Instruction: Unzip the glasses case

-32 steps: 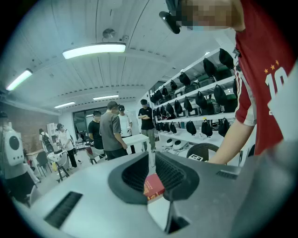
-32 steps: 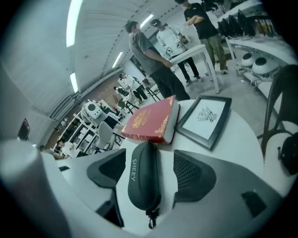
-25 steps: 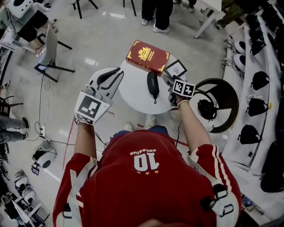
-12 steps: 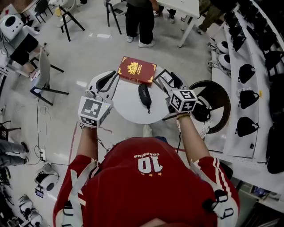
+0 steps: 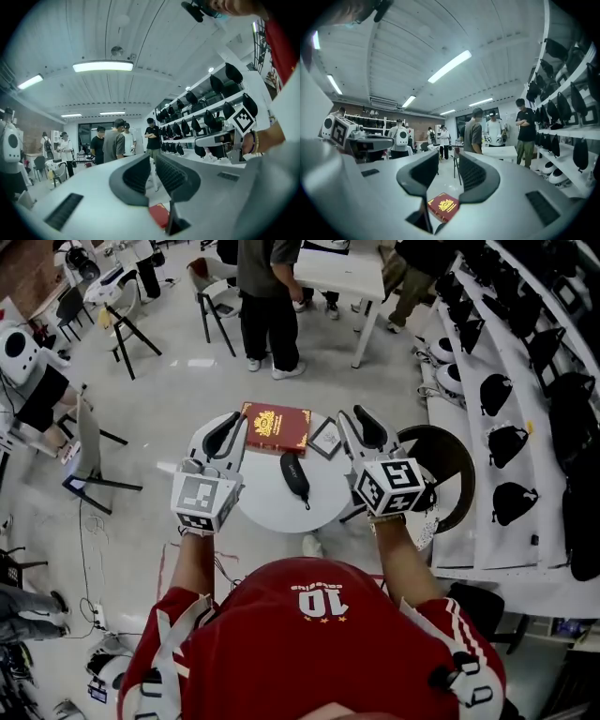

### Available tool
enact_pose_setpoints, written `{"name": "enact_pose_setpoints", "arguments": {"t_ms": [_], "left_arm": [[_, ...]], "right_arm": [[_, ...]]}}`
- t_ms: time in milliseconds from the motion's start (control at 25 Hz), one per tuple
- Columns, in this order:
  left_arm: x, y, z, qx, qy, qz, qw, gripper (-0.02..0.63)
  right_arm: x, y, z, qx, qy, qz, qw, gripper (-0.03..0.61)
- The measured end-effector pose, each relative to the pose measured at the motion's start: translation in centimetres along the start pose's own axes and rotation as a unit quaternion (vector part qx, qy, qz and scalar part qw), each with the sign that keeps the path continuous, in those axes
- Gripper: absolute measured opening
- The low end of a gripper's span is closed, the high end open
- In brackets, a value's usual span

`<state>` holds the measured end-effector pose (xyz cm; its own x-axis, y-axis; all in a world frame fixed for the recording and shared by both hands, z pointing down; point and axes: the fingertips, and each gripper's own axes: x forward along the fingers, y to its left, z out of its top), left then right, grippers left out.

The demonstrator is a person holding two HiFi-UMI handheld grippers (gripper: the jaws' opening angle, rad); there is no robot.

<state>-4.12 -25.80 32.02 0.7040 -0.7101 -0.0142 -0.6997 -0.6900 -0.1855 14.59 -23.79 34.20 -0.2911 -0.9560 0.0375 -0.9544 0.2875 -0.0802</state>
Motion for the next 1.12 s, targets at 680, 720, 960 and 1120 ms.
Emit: {"name": "enact_pose_setpoints", "arguments": {"t_ms": [680, 720, 960, 1120], "left_arm": [[-0.8, -1.5, 2.8, -0.009, -0.040, -0.015, 0.9990, 0.008], [-0.9, -1.5, 2.7, -0.010, -0.040, -0.014, 0.9991, 0.008], [-1.5, -1.2, 2.5, -0.016, -0.037, -0.007, 0.9992, 0.008], [-1.7, -1.0, 2.4, -0.025, -0.038, -0.007, 0.9989, 0.008]], "right_arm": [[-3.3, 1.8, 3.5, -0.028, -0.043, 0.002, 0.999, 0.015], [-3.3, 1.9, 3.5, -0.029, -0.043, 0.001, 0.999, 0.015], [-3.3, 2.1, 3.4, -0.041, -0.043, -0.010, 0.998, 0.015], [-3.4, 2.2, 3.4, -0.052, -0.042, -0.021, 0.998, 0.014]]}}
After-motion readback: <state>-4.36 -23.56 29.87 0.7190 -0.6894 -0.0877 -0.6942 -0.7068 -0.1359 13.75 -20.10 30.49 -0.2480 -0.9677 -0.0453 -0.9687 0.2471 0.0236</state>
